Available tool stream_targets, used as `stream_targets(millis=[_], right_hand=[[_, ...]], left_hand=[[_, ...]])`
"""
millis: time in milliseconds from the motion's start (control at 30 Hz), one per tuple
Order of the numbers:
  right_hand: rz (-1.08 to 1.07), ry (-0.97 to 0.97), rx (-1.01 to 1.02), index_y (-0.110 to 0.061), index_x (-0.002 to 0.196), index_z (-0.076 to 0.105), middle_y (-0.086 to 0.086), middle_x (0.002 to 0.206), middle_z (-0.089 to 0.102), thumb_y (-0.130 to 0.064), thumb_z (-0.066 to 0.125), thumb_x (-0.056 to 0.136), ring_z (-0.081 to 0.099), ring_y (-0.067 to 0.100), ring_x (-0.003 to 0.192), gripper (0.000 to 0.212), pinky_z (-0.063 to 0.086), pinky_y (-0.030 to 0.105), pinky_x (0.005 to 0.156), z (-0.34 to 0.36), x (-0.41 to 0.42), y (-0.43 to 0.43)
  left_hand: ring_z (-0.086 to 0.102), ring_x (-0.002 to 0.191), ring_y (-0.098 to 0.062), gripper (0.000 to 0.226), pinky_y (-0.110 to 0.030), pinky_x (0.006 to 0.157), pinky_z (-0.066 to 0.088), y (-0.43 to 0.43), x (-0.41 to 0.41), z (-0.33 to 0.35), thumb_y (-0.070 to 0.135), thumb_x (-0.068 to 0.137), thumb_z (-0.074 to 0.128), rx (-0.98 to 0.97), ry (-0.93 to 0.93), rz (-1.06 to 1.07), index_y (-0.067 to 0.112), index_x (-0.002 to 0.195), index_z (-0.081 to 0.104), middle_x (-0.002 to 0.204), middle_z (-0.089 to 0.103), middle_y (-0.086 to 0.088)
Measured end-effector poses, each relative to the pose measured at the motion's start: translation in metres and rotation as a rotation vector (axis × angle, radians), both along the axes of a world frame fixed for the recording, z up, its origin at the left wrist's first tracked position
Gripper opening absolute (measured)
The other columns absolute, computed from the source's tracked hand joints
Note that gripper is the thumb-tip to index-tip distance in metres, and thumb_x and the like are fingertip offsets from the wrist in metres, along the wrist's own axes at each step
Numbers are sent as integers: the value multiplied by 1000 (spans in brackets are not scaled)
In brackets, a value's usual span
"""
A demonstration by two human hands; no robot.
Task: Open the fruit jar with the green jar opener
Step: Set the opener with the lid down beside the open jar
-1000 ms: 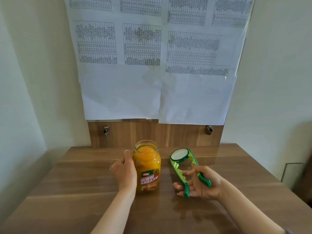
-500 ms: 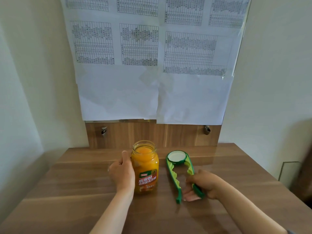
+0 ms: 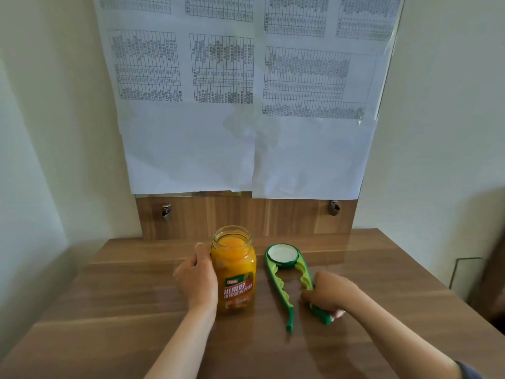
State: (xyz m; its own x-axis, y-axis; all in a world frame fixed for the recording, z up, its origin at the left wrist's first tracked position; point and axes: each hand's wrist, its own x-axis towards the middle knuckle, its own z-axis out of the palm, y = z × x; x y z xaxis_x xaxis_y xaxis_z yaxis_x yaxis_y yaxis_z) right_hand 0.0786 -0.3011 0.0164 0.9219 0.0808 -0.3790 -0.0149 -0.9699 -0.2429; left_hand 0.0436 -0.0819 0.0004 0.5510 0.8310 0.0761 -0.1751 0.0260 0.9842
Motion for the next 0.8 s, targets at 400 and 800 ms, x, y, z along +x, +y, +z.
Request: stream_targets(millis=[400, 800], right_hand=[[78, -71, -215, -17, 70, 44, -2, 53, 58, -61, 50, 81, 59, 16, 61, 45, 47, 28, 62, -9, 7, -5], [82, -90, -199, -19, 67, 49, -5, 49, 57, -66, 39, 83, 53, 9, 50, 51, 39, 28, 55, -5, 1, -6]], left_hand=[[44, 51, -21, 55, -36, 58, 39, -3, -2, 2, 35, 86, 52, 34, 6, 13, 14, 37, 38, 43, 42, -5], [44, 55, -19, 60, -33, 56, 35, -1, -3, -1, 50, 82, 54, 59, 0, -6, 18, 32, 40, 44, 41, -1]])
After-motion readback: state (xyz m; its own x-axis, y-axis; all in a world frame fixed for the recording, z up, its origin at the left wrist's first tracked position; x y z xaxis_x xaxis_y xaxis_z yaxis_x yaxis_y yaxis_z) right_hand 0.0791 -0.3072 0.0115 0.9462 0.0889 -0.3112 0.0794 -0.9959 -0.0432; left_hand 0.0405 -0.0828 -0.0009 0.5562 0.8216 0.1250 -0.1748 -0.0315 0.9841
